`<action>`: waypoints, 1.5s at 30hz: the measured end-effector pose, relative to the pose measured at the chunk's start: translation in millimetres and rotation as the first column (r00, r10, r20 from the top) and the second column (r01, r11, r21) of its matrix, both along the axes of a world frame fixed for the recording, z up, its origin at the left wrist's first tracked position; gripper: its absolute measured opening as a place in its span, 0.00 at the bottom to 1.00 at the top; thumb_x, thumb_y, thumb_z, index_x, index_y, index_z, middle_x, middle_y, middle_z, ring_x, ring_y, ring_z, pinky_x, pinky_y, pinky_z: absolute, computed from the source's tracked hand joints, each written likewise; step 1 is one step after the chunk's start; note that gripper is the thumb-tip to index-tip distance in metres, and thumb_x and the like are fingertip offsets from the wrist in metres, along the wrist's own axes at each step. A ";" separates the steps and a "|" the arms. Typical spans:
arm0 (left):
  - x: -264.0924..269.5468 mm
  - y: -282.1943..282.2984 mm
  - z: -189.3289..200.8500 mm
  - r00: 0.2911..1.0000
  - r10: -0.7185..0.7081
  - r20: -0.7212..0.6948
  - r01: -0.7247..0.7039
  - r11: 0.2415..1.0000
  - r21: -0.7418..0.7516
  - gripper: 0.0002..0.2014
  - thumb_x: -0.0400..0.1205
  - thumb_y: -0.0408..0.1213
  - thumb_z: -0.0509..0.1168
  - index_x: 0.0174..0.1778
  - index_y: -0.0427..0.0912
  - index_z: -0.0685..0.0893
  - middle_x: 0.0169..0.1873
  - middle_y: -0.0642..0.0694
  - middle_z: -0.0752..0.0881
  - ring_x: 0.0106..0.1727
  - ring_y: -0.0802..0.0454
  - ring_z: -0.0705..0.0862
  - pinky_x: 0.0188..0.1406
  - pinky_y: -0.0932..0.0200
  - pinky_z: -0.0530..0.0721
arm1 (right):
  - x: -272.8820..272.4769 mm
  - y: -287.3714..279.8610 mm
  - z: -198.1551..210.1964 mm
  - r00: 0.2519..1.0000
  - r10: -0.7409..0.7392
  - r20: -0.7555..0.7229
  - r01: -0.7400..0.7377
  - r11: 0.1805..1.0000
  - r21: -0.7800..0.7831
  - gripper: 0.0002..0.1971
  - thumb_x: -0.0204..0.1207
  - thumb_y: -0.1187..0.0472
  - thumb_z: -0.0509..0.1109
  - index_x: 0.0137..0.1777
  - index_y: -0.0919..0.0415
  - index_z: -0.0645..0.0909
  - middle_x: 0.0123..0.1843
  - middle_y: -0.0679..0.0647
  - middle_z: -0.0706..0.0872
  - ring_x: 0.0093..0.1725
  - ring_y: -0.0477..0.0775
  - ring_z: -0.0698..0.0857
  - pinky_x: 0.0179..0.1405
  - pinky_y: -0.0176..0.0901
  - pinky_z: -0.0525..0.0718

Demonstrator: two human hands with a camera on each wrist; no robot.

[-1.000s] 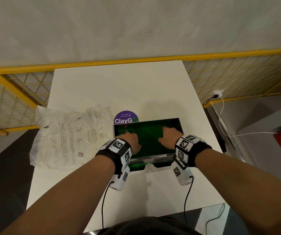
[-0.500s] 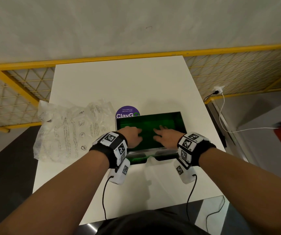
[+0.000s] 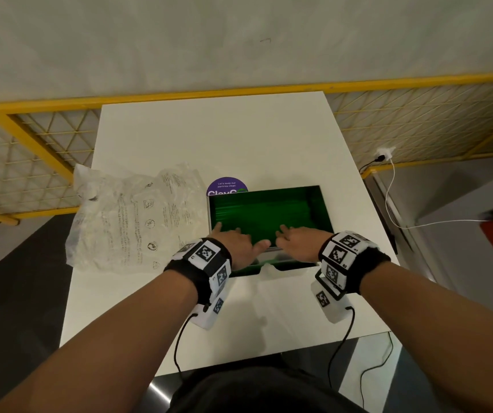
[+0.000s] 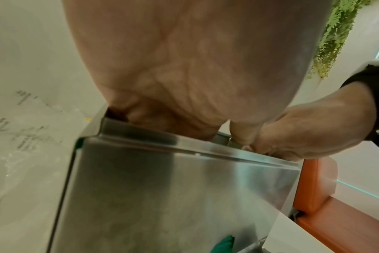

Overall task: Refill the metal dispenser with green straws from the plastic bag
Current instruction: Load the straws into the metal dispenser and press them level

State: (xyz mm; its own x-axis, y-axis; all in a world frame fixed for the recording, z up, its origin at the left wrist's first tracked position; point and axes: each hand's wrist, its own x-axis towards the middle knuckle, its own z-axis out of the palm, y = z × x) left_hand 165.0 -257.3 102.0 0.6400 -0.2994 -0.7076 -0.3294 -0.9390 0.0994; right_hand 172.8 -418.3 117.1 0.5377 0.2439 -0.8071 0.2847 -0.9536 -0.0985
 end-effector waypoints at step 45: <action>4.5 31.8 -5.8 0.983 0.158 0.098 -0.115 0.931 -0.345 0.23 0.88 0.48 0.48 0.78 0.43 0.68 0.73 0.42 0.76 0.76 0.48 0.70 0.80 0.56 0.46 | -58.5 56.2 -85.5 0.996 -0.084 -0.009 0.083 0.970 0.228 0.34 0.81 0.55 0.61 0.83 0.55 0.50 0.77 0.63 0.71 0.70 0.63 0.76 0.68 0.51 0.77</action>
State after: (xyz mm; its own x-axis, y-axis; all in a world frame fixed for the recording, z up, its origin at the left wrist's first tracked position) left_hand 169.5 -225.5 96.2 0.7664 -0.4100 -0.4945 -0.2300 -0.8939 0.3847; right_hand 114.3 -362.1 31.6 0.5646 0.3754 -0.7351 0.2051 -0.9265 -0.3156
